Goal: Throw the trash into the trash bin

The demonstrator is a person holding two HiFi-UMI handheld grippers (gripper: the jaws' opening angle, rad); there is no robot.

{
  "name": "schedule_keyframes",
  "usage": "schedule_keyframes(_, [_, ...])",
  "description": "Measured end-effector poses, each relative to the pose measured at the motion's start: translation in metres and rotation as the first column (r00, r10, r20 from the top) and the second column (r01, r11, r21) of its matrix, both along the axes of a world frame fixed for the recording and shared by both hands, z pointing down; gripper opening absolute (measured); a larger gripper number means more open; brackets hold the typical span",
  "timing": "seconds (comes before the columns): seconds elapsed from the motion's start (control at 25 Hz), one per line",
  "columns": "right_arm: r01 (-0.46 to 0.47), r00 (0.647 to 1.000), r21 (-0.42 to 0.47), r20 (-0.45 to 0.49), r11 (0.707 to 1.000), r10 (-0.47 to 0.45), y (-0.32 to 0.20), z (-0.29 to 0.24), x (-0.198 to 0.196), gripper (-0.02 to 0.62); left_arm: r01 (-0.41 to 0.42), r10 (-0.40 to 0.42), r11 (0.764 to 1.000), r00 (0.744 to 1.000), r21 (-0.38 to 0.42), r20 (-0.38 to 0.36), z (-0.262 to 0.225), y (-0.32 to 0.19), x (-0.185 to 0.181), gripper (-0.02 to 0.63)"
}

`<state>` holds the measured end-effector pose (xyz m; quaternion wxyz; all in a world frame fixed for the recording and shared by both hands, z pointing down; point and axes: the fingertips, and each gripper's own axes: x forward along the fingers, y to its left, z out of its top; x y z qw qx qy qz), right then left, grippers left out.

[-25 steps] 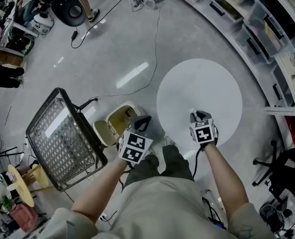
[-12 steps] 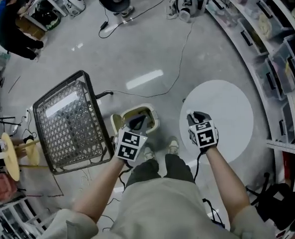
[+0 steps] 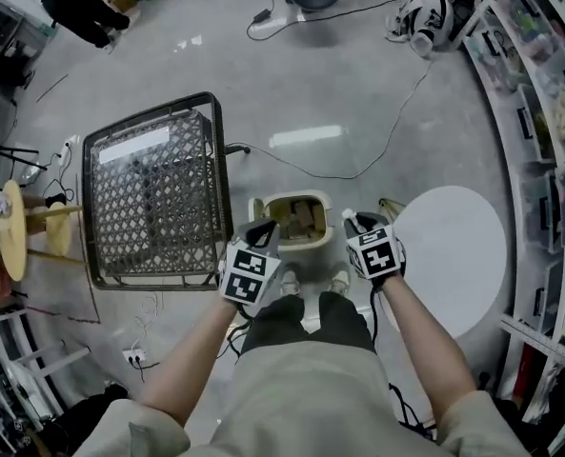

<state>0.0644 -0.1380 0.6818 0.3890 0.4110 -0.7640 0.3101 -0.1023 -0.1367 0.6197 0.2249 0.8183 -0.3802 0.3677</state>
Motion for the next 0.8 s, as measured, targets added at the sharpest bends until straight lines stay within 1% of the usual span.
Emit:
schedule_keyframes(0.2, [0.062,0.998,-0.042,0.027,0.997,-0.061,-0.009,0.037,-0.049,0.075,0.065,-0.066,0.996,0.998,-0.056,-0.003,0.031,0.008,-0.027,0.003])
schedule_keyframes(0.36, [0.097,0.995,-0.077,0.036,0.992,-0.095,-0.011,0.073,-0.078,0.075,0.103,-0.104,0.991,0.995,-0.08,-0.011,0.056,0.008,-0.037,0.003])
schedule_keyframes(0.48, [0.124,0.992,-0.11,0.027,0.986,-0.122,-0.005,0.102,-0.089,0.074,0.112,-0.114,0.989,0.993,-0.094,-0.017,0.074,0.011,-0.038,0.003])
schedule_keyframes(0.6, [0.122,0.992,-0.141,0.031,0.982,-0.119,-0.001,0.128,-0.094,0.075,0.114,-0.117,0.987,0.993,-0.111,-0.02,0.091,0.014,-0.04,0.003])
schedule_keyframes(0.8, [0.125,0.992,-0.153,0.017,0.98,-0.124,0.002,0.164,-0.099,0.084,0.11,-0.113,0.987,0.993,-0.12,-0.021,0.113,0.023,-0.043,0.003])
